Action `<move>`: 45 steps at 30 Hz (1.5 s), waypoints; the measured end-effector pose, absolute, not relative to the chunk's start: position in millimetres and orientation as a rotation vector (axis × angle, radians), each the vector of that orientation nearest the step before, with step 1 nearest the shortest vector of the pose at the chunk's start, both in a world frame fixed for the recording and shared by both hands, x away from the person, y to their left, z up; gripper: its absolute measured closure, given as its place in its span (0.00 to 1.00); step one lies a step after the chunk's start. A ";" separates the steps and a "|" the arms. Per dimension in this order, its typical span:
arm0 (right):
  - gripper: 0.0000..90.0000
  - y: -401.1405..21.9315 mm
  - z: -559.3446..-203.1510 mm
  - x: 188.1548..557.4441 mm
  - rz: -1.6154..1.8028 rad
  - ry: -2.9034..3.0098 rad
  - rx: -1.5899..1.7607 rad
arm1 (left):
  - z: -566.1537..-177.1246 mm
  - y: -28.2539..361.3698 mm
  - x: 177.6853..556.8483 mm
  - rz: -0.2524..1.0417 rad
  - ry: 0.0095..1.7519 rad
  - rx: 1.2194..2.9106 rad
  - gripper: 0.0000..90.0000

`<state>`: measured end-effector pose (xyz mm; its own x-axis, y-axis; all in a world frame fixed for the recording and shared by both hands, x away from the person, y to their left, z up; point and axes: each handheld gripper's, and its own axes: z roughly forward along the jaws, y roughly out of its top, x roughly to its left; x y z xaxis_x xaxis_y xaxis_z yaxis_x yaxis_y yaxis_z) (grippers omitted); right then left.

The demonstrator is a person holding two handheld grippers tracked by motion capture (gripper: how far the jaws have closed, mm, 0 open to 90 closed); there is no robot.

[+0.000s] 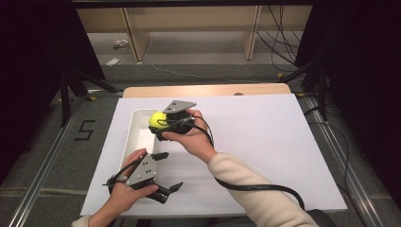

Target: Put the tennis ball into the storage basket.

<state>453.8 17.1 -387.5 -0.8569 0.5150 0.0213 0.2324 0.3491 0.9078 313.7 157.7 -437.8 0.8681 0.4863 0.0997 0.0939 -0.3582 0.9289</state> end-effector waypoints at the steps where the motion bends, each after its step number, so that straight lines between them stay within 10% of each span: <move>1: 0.29 17.9 -387.4 453.8 1.512 2.348 0.668 | -437.9 157.7 313.8 0.434 0.429 1.913 0.00; 45: 0.29 40.8 -388.2 458.5 1.506 2.402 0.632 | -438.0 157.4 313.5 0.432 0.419 1.927 0.00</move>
<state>458.5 40.8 -388.2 -0.8788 0.4763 0.0282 0.2330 0.3769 0.8965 313.5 157.4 -438.0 0.8726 0.4768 0.1057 0.0910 -0.3714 0.9240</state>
